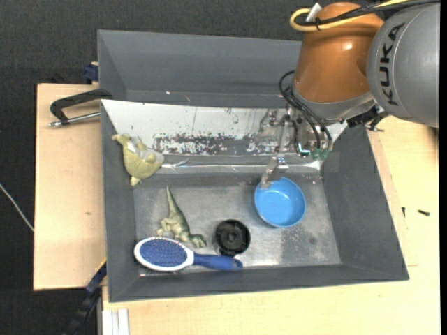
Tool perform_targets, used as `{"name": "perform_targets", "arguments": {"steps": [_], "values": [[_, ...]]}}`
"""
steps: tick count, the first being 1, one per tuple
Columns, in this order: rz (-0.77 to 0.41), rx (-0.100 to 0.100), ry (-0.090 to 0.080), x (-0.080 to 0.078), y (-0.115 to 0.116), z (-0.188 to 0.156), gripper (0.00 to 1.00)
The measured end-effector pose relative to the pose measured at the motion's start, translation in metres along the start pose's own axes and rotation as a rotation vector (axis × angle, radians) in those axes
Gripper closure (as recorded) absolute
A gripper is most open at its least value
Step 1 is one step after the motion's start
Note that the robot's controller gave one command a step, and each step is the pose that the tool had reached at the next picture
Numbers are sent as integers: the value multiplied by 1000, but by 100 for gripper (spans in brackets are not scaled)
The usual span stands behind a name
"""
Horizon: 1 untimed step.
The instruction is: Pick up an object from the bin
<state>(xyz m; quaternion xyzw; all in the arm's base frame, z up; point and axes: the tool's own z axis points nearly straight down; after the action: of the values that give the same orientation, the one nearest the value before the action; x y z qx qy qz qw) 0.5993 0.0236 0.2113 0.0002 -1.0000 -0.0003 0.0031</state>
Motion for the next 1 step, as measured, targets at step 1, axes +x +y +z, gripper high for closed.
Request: {"name": "perform_targets", "arguments": {"steps": [1], "values": [[-321,2,-15,41,-54,128,0]]}}
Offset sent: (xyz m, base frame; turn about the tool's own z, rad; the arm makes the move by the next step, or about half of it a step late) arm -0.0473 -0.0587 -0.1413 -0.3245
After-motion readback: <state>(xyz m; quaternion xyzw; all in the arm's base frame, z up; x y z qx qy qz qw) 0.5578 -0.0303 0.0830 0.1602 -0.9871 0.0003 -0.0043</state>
